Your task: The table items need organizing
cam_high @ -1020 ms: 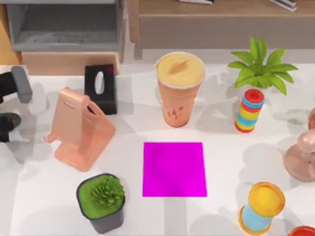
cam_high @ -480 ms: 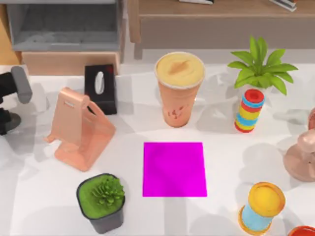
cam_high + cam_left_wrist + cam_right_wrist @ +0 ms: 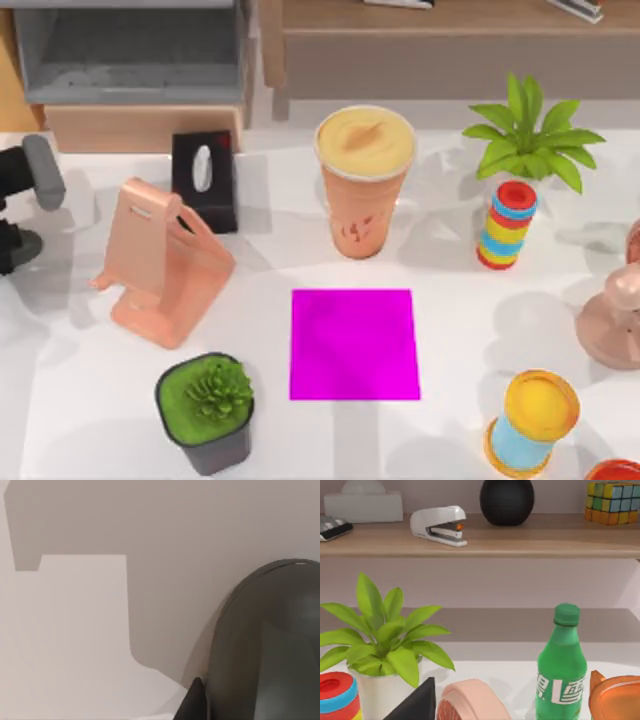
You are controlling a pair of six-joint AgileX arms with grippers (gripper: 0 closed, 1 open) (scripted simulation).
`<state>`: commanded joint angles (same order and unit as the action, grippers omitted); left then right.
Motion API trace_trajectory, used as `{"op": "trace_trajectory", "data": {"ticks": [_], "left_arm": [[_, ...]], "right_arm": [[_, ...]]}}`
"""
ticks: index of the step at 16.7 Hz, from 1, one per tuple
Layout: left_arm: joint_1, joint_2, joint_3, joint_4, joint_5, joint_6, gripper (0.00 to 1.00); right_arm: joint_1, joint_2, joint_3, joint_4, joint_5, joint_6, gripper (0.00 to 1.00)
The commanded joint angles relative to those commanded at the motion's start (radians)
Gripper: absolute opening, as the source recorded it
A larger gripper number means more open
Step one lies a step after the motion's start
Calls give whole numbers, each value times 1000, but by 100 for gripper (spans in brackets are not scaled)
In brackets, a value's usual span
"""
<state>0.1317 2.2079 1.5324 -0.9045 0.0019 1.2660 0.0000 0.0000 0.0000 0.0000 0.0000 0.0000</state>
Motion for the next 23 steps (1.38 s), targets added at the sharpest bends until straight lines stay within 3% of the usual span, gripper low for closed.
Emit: {"op": "trace_trajectory", "data": {"ticks": [5, 12, 19, 23], "left_arm": [[5, -25, 37, -51, 3, -10, 0], [-5, -105, 245, -346, 2, -6, 0], [-11, -118, 260, -358, 4, 6, 0], [-141, -211, 290, -348, 37, 143, 0]], "right_arm": [[0, 0, 0, 0, 0, 0, 100], [0, 0, 0, 0, 0, 0, 100], [0, 0, 0, 0, 0, 0, 100], [0, 0, 0, 0, 0, 0, 100]]}}
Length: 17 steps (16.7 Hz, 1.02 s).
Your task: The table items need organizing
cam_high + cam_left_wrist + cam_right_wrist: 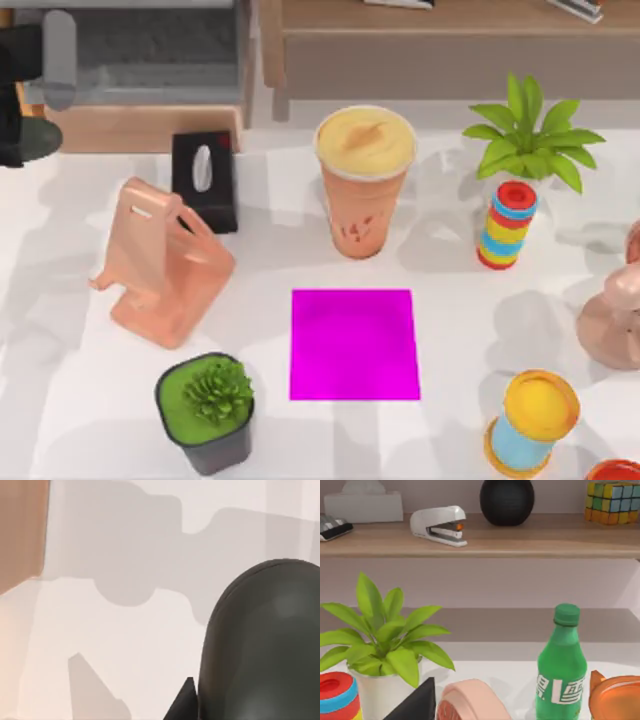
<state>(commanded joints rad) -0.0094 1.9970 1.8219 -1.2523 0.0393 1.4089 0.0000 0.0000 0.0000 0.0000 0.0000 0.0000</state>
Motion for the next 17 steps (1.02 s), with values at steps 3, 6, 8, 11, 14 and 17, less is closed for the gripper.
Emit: {"op": "trace_trajectory", "data": {"ticks": [3, 6, 8, 11, 14, 17], "left_arm": [[-160, -79, 12, -6, 44, 168, 0], [-339, -115, -4, -22, 91, 355, 0], [-453, -98, -33, -29, 113, 479, 0], [-595, -19, -87, -10, 115, 651, 0], [-698, 82, -121, 50, 77, 795, 0], [-765, 164, -133, 128, 13, 897, 0]], "right_arm": [[0, 0, 0, 0, 0, 0, 100], [0, 0, 0, 0, 0, 0, 100], [0, 0, 0, 0, 0, 0, 100], [0, 0, 0, 0, 0, 0, 100], [0, 0, 0, 0, 0, 0, 100], [0, 0, 0, 0, 0, 0, 100]]}}
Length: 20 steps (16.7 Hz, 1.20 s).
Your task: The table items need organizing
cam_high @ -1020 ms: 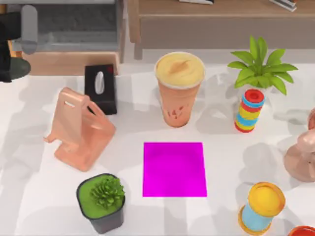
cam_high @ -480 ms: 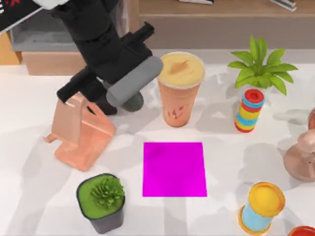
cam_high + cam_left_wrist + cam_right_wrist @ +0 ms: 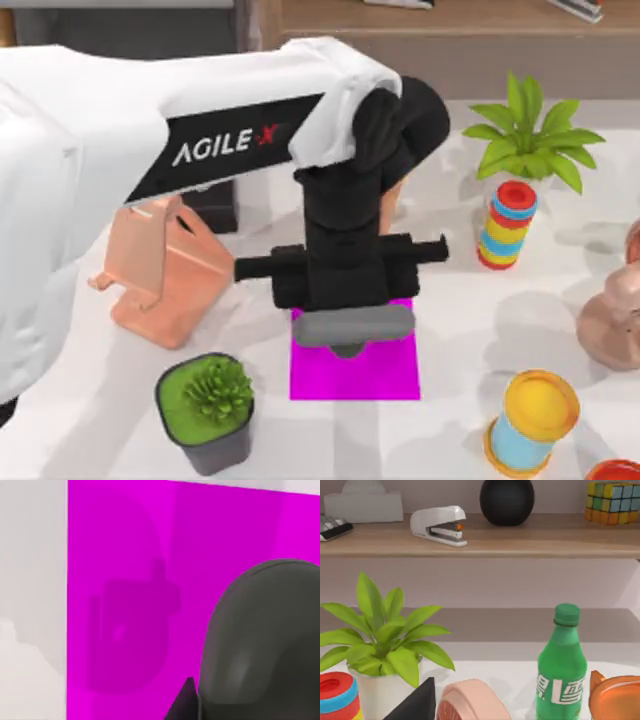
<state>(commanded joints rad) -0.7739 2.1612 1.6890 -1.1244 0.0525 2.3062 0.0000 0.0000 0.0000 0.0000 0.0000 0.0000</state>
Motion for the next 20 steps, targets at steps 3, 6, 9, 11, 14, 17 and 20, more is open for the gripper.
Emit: {"op": "trace_trajectory", "data": {"ticks": [3, 6, 9, 11, 14, 17, 20], "left_arm": [[-33, 41, -1, 55, -54, 55, 0], [-38, 45, -1, 63, -63, 62, 0], [-33, 43, -2, 64, -60, 62, 0], [-35, 49, -11, 77, -61, 62, 0], [-37, 57, -23, 96, -62, 62, 0], [-37, 57, -23, 96, -62, 62, 0], [-37, 57, -23, 96, -62, 62, 23]], "right_arm": [[0, 0, 0, 0, 0, 0, 100], [0, 0, 0, 0, 0, 0, 100], [0, 0, 0, 0, 0, 0, 100], [0, 0, 0, 0, 0, 0, 100], [0, 0, 0, 0, 0, 0, 100], [0, 0, 0, 0, 0, 0, 100], [0, 0, 0, 0, 0, 0, 100]]}}
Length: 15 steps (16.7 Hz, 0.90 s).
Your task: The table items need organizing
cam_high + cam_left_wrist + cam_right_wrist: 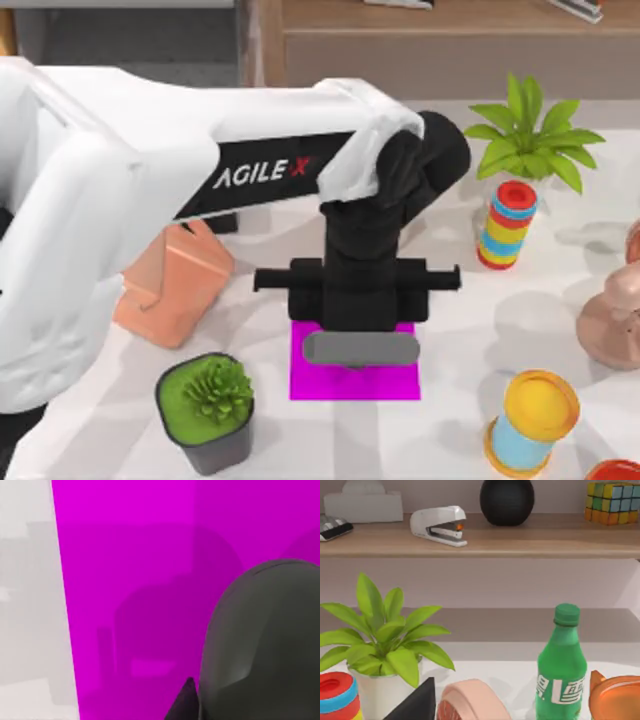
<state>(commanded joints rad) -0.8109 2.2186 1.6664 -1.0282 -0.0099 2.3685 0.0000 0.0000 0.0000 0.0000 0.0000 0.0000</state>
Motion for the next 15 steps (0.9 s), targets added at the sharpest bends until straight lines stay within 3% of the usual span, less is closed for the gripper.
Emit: {"op": "trace_trajectory", "data": {"ticks": [10, 15], "left_arm": [[0, 0, 0, 0, 0, 0, 98], [0, 0, 0, 0, 0, 0, 100]], "right_arm": [[0, 0, 0, 0, 0, 0, 100], [0, 0, 0, 0, 0, 0, 100]]}}
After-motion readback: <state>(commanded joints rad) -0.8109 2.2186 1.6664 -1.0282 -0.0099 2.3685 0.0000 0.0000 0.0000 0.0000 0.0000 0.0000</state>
